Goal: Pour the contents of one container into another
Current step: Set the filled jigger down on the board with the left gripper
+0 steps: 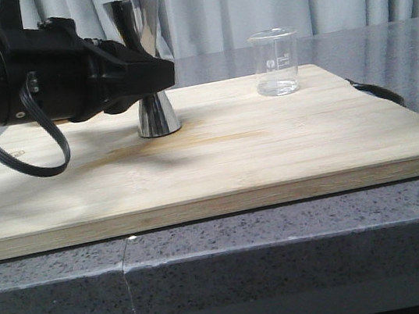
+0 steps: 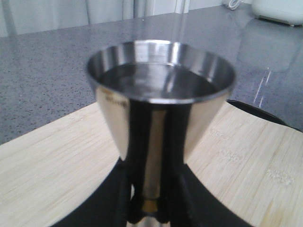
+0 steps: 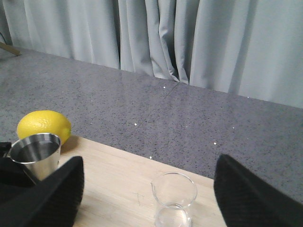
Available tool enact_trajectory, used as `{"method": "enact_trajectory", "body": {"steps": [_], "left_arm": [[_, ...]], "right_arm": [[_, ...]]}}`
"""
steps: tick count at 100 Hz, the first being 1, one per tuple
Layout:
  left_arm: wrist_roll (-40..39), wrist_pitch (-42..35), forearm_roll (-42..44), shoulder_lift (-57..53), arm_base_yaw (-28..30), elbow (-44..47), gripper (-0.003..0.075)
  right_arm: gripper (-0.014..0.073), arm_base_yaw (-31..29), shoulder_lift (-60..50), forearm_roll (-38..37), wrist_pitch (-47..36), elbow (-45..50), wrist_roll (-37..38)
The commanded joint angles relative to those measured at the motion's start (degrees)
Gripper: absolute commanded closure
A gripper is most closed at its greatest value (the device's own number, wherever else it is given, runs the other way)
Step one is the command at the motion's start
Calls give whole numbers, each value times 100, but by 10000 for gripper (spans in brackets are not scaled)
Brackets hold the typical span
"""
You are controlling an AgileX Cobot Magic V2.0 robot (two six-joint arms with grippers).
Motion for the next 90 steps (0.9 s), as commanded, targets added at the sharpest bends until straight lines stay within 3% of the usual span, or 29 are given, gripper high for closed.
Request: {"method": "enact_trajectory", "body": {"steps": [1,31,56,78,90], "left_arm": [[-31,-392,-41,-164,6,-152,739],[-31,-392,94,-164,6,-152,728],[-31,-392,94,-164,6,-152,581],[-31,-392,187,-164,6,-152,547],[-31,-392,197,-164,6,-152,458]], "right_arm": [[79,-34,-134,-28,-530,-130,-4],[79,-34,-134,-28,-541,-130,-4],[79,-34,-134,-28,-541,-130,-4],[79,-34,-134,-28,-567,-130,-4],[79,-34,-134,-28,-578,-130,-4]]}}
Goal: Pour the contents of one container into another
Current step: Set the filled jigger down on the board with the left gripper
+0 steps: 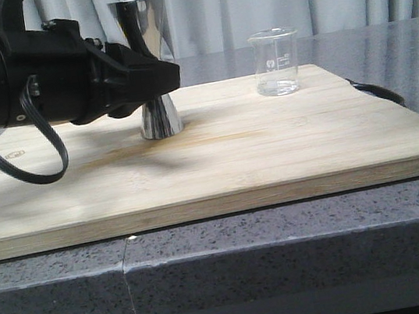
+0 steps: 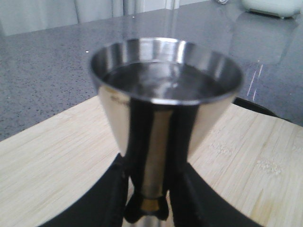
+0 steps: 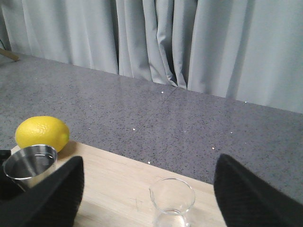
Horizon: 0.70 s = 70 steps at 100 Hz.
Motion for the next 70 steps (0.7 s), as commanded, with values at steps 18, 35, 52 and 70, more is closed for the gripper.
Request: {"method": "enact_trajectory", "body": {"steps": [18,35,52,70], "left_arm": [[-31,-370,-56,-164,6,-152,314],[-31,-370,-56,-164,6,-152,286],[-31,-265,-56,-214,6,-152,286],[-54,111,57,-451,6,-152,286]], "right_arm": [[79,-34,-134,-38,-471,-130,-4],[79,-34,-134,-38,-471,-130,-4],[79,-34,-134,-38,-471,-130,-4],[79,-34,-134,-38,-471,-130,-4]]}}
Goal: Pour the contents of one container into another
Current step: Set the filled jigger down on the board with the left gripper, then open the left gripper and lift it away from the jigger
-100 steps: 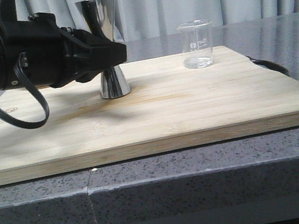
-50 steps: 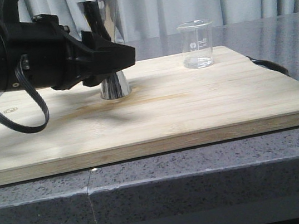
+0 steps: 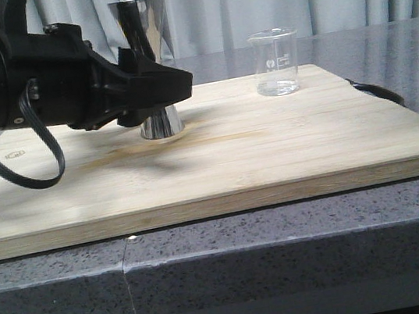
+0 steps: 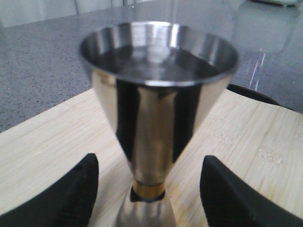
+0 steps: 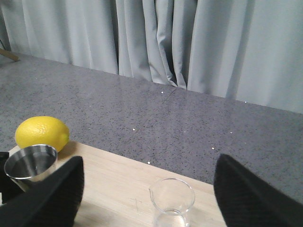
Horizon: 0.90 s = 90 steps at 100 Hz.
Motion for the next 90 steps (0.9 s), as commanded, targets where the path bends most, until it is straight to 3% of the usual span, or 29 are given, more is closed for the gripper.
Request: {"method": "enact_trajectory", "body": {"steps": [1,29,60,90], "left_arm": [[-68,-181,-10,-378,6,-152,286],[-626,644,343,-807,-6,-152,287],[-2265,1304,1552,-1767,-6,189,288],[-2342,2793,1604,-3647,-6,452,289]], "right_arm": [[79,-34,-134,-38,-471,-130,-4],[79,-34,-134,-38,-533,-130,-4],[79,-34,-134,-38,-533,-130,-4],[79,-387,-134,-48,-559,-130,-4]]}}
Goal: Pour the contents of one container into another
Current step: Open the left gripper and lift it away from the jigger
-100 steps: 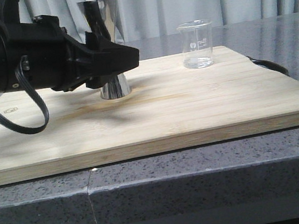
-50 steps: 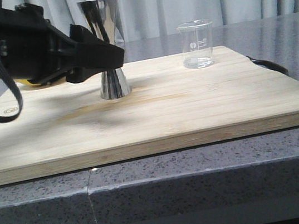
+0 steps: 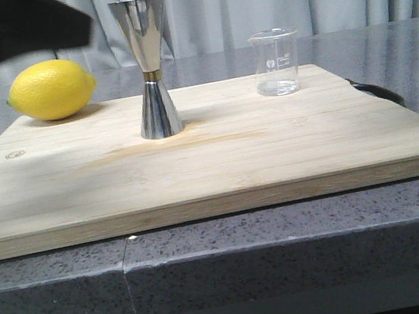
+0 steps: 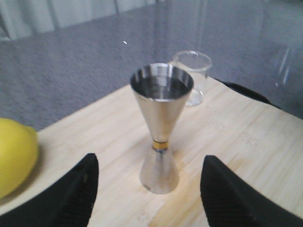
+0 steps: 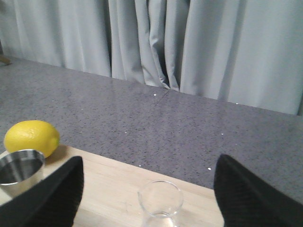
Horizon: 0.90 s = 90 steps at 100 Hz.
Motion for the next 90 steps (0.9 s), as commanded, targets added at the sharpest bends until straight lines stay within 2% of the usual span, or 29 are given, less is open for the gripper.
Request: {"method": "enact_trajectory", "body": {"steps": [1,24,45,68,79,90], "left_arm": [[-78,280,-145,-724,-6,-140,289],[-78,1530,-147,-2481,210,-368,292],[-78,2086,155,-3904,376,-541,298],[-78,2972,129,-4996,376,-505,384],[-66,3622,88,-5300,376,-497,427],[261,4002,-384,-5401,376,-478,477]], "right_arm": [[79,-226,-134,-48,-520,-130,-4],[79,-992,-553,-121,-567,-130,-90],[79,-1326,-1501,-121,-225,-130,-434],[81,-1350,-2664,-198,777,-130,-825],[82,-1402,-3108,-274,883,-108,-825],[82,-1671,-3407,-574,1025,5,-825]]}}
